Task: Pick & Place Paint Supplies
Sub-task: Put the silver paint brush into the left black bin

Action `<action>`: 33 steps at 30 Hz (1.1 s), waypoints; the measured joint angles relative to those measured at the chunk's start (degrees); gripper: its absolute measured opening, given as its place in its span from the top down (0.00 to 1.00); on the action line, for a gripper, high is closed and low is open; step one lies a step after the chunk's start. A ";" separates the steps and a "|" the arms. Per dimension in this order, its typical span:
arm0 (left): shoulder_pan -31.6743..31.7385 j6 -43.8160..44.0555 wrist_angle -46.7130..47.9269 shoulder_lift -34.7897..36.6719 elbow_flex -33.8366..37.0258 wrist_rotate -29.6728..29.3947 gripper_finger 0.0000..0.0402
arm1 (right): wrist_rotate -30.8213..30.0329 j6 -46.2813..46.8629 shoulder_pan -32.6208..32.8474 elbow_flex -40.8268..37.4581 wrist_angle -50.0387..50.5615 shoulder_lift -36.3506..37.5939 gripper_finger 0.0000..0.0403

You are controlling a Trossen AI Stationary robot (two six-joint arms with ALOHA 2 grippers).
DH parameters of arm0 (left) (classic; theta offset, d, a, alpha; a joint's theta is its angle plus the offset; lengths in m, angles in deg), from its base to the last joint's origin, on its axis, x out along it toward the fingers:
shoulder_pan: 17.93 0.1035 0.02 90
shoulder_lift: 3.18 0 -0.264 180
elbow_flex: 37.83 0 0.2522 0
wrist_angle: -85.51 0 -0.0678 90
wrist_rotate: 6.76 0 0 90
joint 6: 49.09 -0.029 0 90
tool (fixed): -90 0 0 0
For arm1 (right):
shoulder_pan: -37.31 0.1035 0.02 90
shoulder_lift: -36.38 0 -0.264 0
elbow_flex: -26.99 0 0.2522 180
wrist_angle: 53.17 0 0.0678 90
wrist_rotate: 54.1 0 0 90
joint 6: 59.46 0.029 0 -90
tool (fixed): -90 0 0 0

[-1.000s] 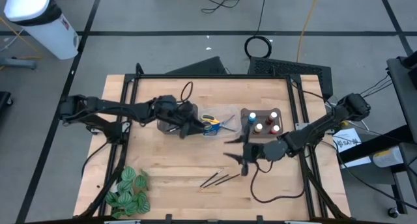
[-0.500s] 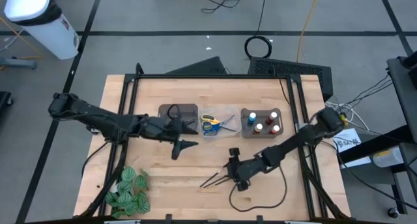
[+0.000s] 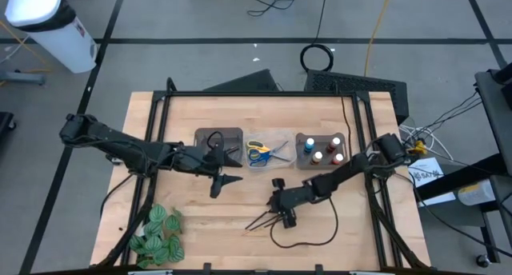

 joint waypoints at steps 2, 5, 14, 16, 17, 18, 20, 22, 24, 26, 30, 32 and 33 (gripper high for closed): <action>0.00 0.13 -0.25 0.00 0.00 0.00 0.44 | 0.97 -1.82 -0.04 0.04 0.27 -0.91 0.75; 0.02 0.17 -0.31 0.00 0.00 -0.02 0.44 | 1.87 -4.78 -0.01 0.04 1.56 -2.02 0.83; 0.02 0.21 -0.33 0.00 0.00 -0.01 0.44 | 0.07 -8.47 -0.56 -0.08 7.68 -2.34 0.98; 0.02 0.53 -0.33 0.00 0.00 0.00 0.44 | -1.85 -9.47 -0.47 -0.09 7.32 -1.62 0.99; 0.02 1.00 -0.28 0.00 0.00 0.00 0.44 | -3.56 -9.76 -0.38 -0.10 7.54 -0.65 0.99; 0.02 1.53 -0.23 0.00 0.00 0.00 0.44 | -5.33 -10.13 -0.20 -0.11 7.61 0.51 0.99; 0.03 1.79 -0.19 0.00 0.00 0.00 0.44 | -9.06 -11.08 0.33 -0.43 7.45 3.62 0.99; 0.02 1.92 -0.07 0.00 0.00 0.00 0.44 | -12.22 -12.70 0.99 -0.57 9.71 6.71 0.99; 0.02 2.62 -0.01 -0.12 0.00 0.00 0.44 | -14.56 -13.98 1.69 -0.60 10.39 10.02 1.00; 0.03 4.12 -0.53 -1.00 0.00 0.00 0.44 | -17.56 -14.56 2.56 -0.25 10.51 13.48 1.00; -0.22 6.08 -1.16 -5.08 0.00 0.99 0.44 | -21.91 -14.92 4.43 -0.39 12.89 17.02 1.00; -0.72 4.64 -2.53 -8.19 0.02 1.58 0.44 | -23.41 -15.44 5.21 -0.38 12.56 17.65 1.00; -1.04 3.27 -4.34 -10.02 0.07 1.75 0.44 | -23.94 -15.76 5.51 -0.37 12.27 17.98 1.00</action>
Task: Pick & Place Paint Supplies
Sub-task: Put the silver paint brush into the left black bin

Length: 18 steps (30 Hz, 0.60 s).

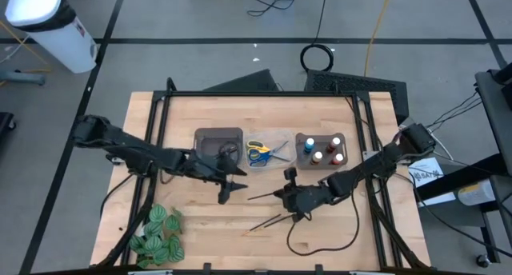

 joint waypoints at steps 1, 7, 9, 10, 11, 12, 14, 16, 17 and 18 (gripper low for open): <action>-0.34 -1.56 -2.34 -1.66 0.00 0.03 0.44 | -0.01 -0.19 0.12 0.07 -0.22 0.12 1.00; -1.17 -6.06 -6.70 -7.40 -1.31 3.46 0.39 | 0.10 0.42 -0.11 0.09 0.41 0.03 1.00; -1.27 -7.71 -6.95 -8.70 -2.29 6.12 0.36 | -0.11 0.50 -0.13 0.09 0.54 0.00 1.00; -1.52 -8.33 -6.97 -9.43 -2.73 6.84 0.35 | -0.38 0.50 -0.12 0.09 0.52 0.00 1.00; -1.72 -8.74 -6.92 -10.28 -3.09 6.90 0.34 | -1.25 0.48 -0.11 0.09 0.19 0.00 1.00; -1.93 -8.82 -6.82 -11.38 -3.54 6.62 0.33 | -2.04 0.33 -0.11 0.09 -0.20 0.00 1.00; -1.87 -8.82 -6.54 -13.48 -4.38 5.48 0.33 | -2.97 0.16 -0.09 0.09 -0.88 0.03 1.00; -1.25 -8.95 -6.70 -15.35 -5.52 4.81 0.33 | -2.96 0.14 -0.09 0.09 -1.37 0.00 1.00; -0.89 -9.14 -6.82 -16.10 -6.08 4.76 0.34 | -2.97 0.12 -0.09 0.09 -1.69 0.00 1.00; -0.55 -9.13 -6.71 -16.71 -6.55 4.61 0.34 | -2.96 0.03 -0.08 0.10 -1.76 0.03 1.00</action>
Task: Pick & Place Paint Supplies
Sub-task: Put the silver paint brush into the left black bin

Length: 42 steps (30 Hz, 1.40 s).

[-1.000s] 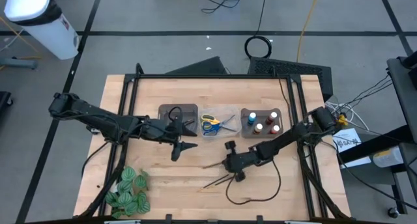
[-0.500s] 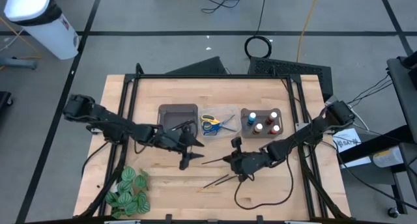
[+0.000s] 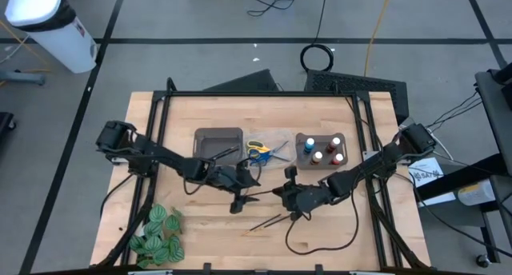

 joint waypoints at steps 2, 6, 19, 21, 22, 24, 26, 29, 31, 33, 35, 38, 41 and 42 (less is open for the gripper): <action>0.64 0.62 0.49 -1.01 -0.95 0.07 0.36 | 0.02 -0.02 0.01 0.00 0.00 0.00 1.00; 1.89 2.16 2.14 -1.13 -1.29 0.24 0.43 | -0.24 0.12 0.00 0.00 0.07 0.02 1.00; 3.53 4.37 3.39 0.75 -2.19 3.90 0.97 | 0.48 0.74 0.04 0.05 -0.62 0.02 0.99; 3.53 4.24 5.70 2.06 -2.19 2.95 0.99 | 0.34 0.76 0.08 0.05 -0.92 0.02 0.99; 3.53 4.33 6.57 2.61 -2.19 2.85 0.99 | 0.31 0.76 0.17 0.05 -1.44 0.02 0.99; 3.43 4.59 8.45 3.19 -2.19 4.08 0.97 | 0.50 0.89 0.39 0.07 -2.13 0.04 0.99; 3.16 4.99 9.48 3.26 -2.19 6.30 0.95 | 0.59 3.27 0.43 0.07 -2.92 0.04 0.99; 2.51 5.00 9.45 3.22 -2.15 5.94 0.92 | 4.19 8.02 -0.62 -0.23 -3.55 0.04 0.98; 2.31 5.00 9.32 3.24 -2.15 3.15 0.90 | 9.08 10.11 -1.89 -1.49 -5.39 -0.60 0.93; 2.42 5.02 9.34 3.22 -2.15 1.06 0.89 | 14.71 10.88 -2.77 -3.12 -9.13 -2.11 0.85; 2.40 5.02 9.33 3.24 -2.15 0.53 0.88 | 18.58 10.90 -3.15 -4.60 -12.74 -4.17 0.76; 2.29 5.02 9.99 3.22 -2.10 0.63 0.87 | 20.45 10.14 -3.20 -4.87 -14.16 -8.27 0.62; 2.33 5.02 9.69 3.22 -2.10 0.60 0.87 | 21.82 7.89 -3.05 -4.52 -14.40 -11.85 0.51; 2.35 4.86 9.41 3.22 -2.10 0.60 0.87 | 22.87 7.76 -3.09 -4.26 -14.67 -12.64 0.48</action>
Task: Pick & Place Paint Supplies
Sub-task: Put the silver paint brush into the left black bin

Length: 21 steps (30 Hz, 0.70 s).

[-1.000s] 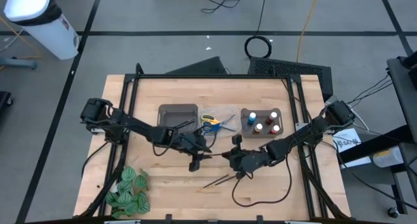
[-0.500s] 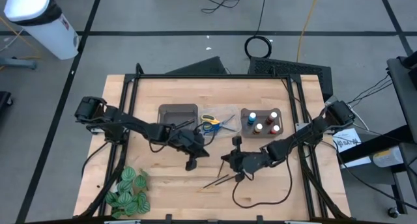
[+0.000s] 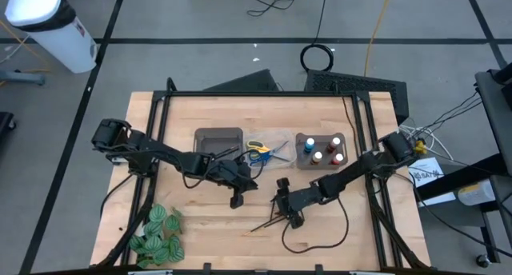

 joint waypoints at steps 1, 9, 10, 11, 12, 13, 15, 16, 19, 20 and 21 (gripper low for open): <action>0.06 -0.58 -0.11 0.00 0.00 -0.04 0.87 | 0.39 -0.10 -0.07 0.22 0.11 -0.64 0.46; 0.15 -1.06 -0.31 0.00 0.00 -0.44 0.87 | 2.33 1.42 -4.23 2.01 0.12 -5.13 0.50; 0.15 -0.96 -0.26 0.00 0.00 -0.46 0.87 | 3.93 2.00 -4.89 2.06 1.18 -5.34 0.53; 0.15 -0.96 -0.12 0.00 0.00 -0.46 0.87 | 4.98 2.09 -5.37 2.06 2.41 -5.54 0.57; 0.15 -0.96 -0.07 0.00 0.00 -0.46 0.87 | 5.84 2.07 -5.84 2.04 3.68 -5.81 0.62; 0.15 -0.93 -0.09 0.00 0.00 -0.45 0.87 | 6.26 2.05 -6.23 2.02 4.64 -5.98 0.67; 0.15 -0.93 -0.07 0.00 0.00 -0.44 0.87 | 6.03 1.25 -6.76 2.01 6.66 -6.03 0.77; 0.15 -0.93 -0.07 0.00 0.00 -0.43 0.87 | 6.11 0.56 -7.11 1.99 7.74 -6.04 0.83; 0.15 -0.93 -0.05 0.00 0.00 -0.44 0.87 | 6.28 -1.44 -8.03 1.93 10.00 -6.09 0.97; 0.15 -0.91 -0.05 0.00 0.00 -0.43 0.87 | 6.24 -1.99 -8.20 1.93 10.46 -6.12 0.97; 0.15 -0.91 -0.05 0.00 0.00 -0.44 0.87 | 6.16 -2.34 -8.26 1.91 10.71 -6.14 0.97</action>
